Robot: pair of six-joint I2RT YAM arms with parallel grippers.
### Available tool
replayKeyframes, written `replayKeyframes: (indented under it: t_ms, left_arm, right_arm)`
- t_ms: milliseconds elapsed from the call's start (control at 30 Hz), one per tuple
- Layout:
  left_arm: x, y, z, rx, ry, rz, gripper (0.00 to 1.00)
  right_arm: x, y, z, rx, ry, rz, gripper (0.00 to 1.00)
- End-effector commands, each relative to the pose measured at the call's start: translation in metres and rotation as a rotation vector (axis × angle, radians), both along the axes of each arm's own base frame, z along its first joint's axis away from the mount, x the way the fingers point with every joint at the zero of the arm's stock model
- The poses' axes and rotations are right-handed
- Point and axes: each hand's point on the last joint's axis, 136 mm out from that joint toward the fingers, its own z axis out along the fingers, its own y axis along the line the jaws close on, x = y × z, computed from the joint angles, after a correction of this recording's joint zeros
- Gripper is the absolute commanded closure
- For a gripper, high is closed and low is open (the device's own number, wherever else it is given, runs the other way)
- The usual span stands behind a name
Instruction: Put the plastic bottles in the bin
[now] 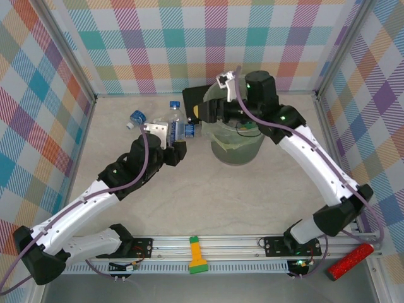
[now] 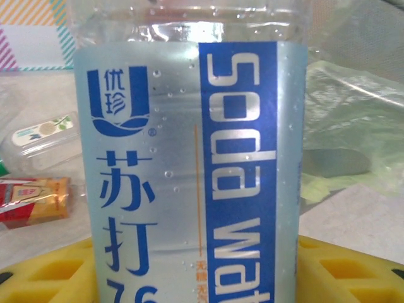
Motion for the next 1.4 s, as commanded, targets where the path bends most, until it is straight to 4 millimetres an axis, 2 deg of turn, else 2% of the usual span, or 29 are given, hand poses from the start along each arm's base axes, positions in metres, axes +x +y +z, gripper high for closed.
replayKeyframes:
  t_ms: [0, 233, 400, 567, 800, 900, 1033, 1233, 1267, 1367]
  left_arm:
    - [-0.011, -0.009, 0.036, -0.047, -0.083, -0.084, 0.4]
    - [-0.022, -0.017, 0.039, -0.05, -0.07, -0.161, 0.4]
    - [-0.026, -0.026, 0.034, -0.03, -0.037, -0.217, 0.41]
    - [-0.025, -0.03, 0.032, -0.028, -0.031, -0.232, 0.41]
    - [-0.026, -0.037, 0.028, -0.026, -0.013, -0.258, 0.41]
    - [-0.026, -0.039, 0.027, -0.018, -0.008, -0.268, 0.42]
    - [-0.027, -0.039, 0.028, -0.017, -0.008, -0.272, 0.42]
    - [-0.028, -0.041, 0.024, -0.005, 0.008, -0.286, 0.41]
    - [-0.028, -0.04, 0.025, -0.006, 0.004, -0.282, 0.4]
    - [-0.029, -0.038, 0.03, -0.019, -0.005, -0.274, 0.24]
  right_arm:
    - [-0.002, 0.013, 0.0, 0.012, 0.057, 0.06, 0.36]
    - [0.011, 0.031, -0.007, 0.028, 0.125, 0.097, 0.41]
    - [0.012, 0.041, -0.01, 0.035, 0.155, 0.143, 0.43]
    - [0.01, 0.044, -0.012, 0.032, 0.162, 0.165, 0.42]
    - [0.006, 0.042, -0.002, 0.052, 0.126, 0.169, 0.44]
    - [0.003, 0.045, -0.007, 0.039, 0.163, 0.197, 0.51]
    - [0.003, 0.045, -0.011, 0.03, 0.179, 0.199, 0.54]
    - [0.001, 0.041, -0.006, 0.027, 0.144, 0.188, 0.64]
    - [0.0, 0.04, -0.005, 0.029, 0.14, 0.187, 0.66]
    - [0.003, 0.034, -0.001, 0.033, 0.123, 0.149, 0.67]
